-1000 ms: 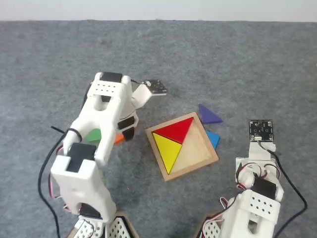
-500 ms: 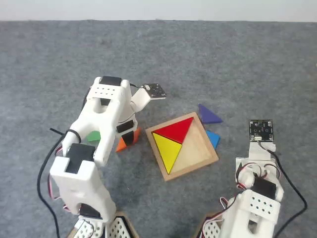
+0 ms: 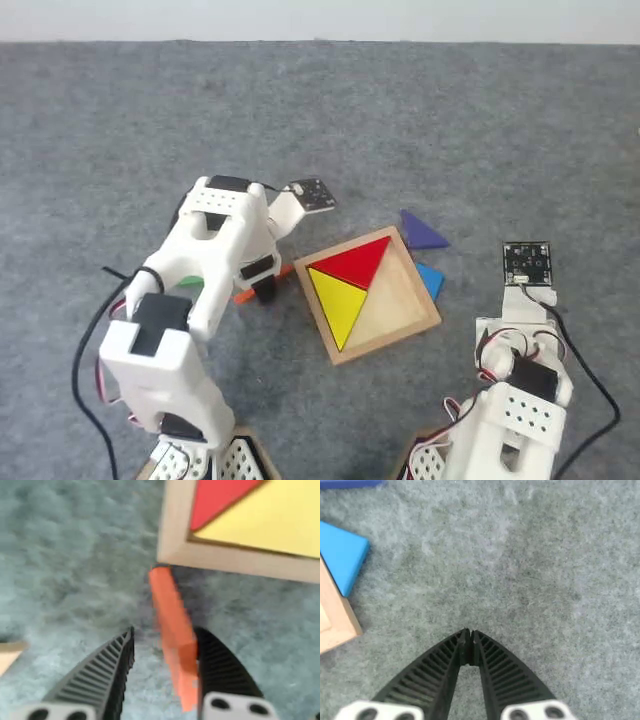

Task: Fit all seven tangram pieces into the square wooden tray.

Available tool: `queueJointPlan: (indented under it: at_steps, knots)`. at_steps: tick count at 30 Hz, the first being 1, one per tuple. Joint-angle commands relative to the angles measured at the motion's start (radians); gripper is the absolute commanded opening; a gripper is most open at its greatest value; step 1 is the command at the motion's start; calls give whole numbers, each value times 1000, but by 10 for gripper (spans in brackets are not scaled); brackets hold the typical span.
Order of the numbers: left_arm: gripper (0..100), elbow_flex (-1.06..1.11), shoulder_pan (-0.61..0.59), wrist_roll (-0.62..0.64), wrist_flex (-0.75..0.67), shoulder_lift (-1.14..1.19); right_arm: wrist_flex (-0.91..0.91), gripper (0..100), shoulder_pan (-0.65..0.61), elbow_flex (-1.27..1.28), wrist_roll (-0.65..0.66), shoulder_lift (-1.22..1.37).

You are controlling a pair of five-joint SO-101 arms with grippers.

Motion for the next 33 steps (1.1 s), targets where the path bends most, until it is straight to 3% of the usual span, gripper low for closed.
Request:
queueJointPlan:
  at_steps: [1,9,13,16,23,33]
  knots:
    - [205,-33,-25,8,-29,-34,-22,20,-12,-21,-5,-15]
    - [202,-295,-66,5,161,-37,-22,20,-12,-21,-5,-15]
    - [205,-308,-60,-15,206,-35,-22,20,-12,-21,-5,-15]
    - [208,-272,-60,25,176,-34,-22,20,-12,-21,-5,-15]
    - [233,-111,-57,279,-32,-34,-22,20,-13,-21,-5,-15]
    - [235,-42,-57,282,-89,-34,-24,20,-13,-17,-5,-15]
